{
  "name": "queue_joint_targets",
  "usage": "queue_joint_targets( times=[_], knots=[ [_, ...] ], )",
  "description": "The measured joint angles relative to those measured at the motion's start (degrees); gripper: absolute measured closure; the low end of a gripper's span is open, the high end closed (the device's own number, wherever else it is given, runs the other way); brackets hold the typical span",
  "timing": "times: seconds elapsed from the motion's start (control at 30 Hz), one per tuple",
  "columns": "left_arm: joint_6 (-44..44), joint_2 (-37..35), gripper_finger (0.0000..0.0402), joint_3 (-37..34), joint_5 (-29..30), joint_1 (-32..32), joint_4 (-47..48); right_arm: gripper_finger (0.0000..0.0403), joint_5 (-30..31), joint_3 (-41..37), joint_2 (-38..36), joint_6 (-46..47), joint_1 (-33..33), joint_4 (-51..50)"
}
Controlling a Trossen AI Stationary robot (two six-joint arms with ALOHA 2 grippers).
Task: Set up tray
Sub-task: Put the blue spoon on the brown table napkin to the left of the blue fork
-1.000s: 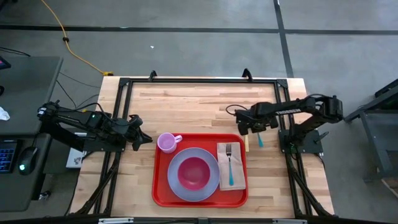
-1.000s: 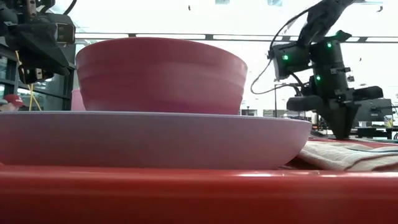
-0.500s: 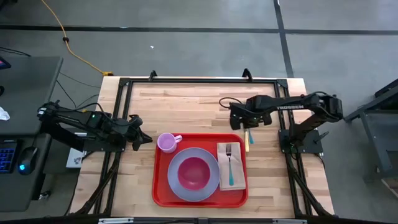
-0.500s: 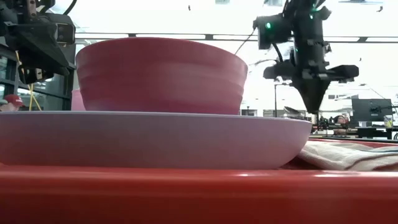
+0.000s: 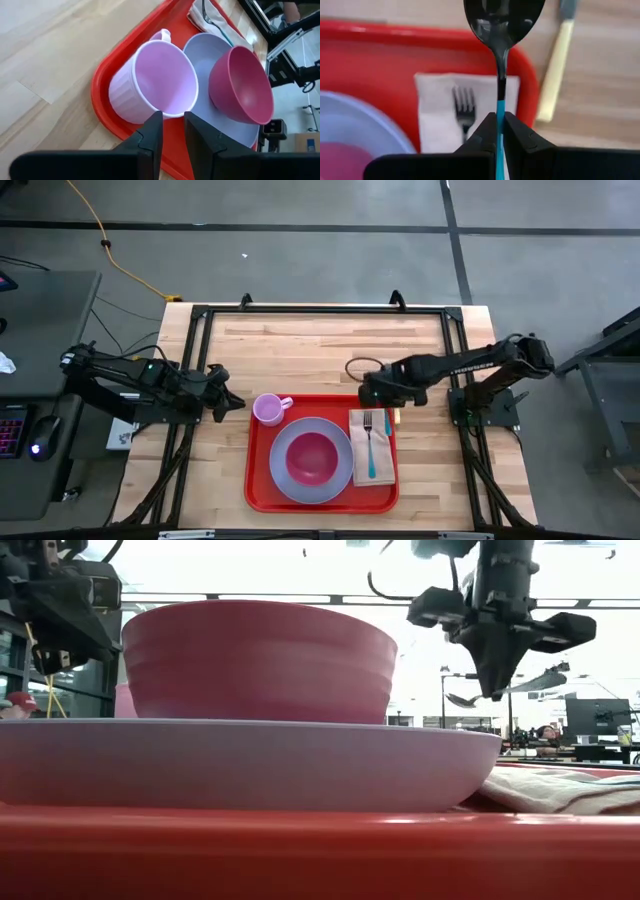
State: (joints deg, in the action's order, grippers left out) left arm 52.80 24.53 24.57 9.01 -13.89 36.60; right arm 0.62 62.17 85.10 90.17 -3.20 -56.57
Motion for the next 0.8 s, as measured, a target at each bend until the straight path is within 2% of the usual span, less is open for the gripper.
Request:
queue_joint_targets(
  times=[0.43, 0.8],
  knots=[
    [0.0, 0.0, 0.0291, 0.0, 2.2, 0.0, 0.0, 0.0403, 0.3, -0.1, 1.2, 12.6, -9.0, 8.6],
    [0.0, 0.0, 0.0291, 0.0, 2.2, 0.0, 0.0, 0.0402, -3.8, -0.1, 9.4, 15.5, -12.0, 22.4]
  ],
)
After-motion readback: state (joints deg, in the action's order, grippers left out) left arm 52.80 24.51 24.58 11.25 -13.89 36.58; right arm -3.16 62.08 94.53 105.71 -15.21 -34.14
